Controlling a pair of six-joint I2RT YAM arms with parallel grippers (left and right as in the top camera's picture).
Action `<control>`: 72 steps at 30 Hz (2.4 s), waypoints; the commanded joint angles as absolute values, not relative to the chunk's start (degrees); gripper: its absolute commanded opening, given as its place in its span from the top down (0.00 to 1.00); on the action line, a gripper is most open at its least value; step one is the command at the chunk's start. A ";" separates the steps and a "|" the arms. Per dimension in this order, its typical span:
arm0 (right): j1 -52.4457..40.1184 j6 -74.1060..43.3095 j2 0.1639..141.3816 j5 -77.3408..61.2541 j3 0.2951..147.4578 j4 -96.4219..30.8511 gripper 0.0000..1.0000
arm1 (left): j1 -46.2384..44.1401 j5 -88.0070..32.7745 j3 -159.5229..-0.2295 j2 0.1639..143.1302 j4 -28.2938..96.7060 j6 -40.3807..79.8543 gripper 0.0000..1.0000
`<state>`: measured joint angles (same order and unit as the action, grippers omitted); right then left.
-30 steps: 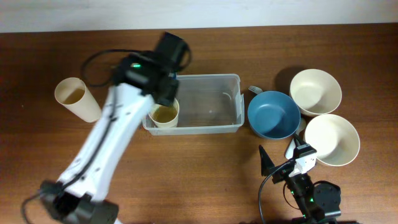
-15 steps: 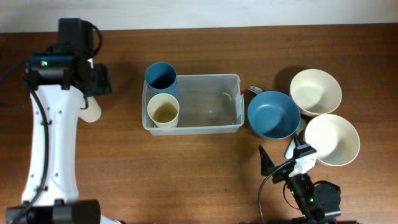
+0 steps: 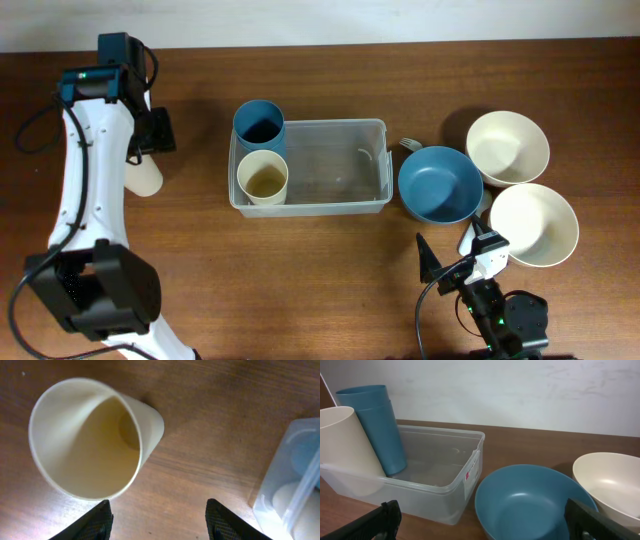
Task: Pack container
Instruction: 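Move the left gripper back left and grasp the second cream cup, then carry the second cream cup over the cream cup in the container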
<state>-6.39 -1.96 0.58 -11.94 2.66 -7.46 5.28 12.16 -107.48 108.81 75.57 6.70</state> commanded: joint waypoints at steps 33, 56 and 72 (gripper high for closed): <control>-6.79 -2.39 0.19 -11.79 2.15 -7.44 0.01 | 10.28 11.11 -105.03 118.61 68.10 -1.32 0.83; -6.79 -2.39 0.21 -11.79 2.15 -7.44 0.01 | 5.80 -3.25 -125.75 108.86 87.02 -0.93 0.98; -6.79 -2.39 0.21 -11.79 2.15 -7.44 0.01 | -14.37 -3.49 -129.36 93.67 96.68 -0.91 0.99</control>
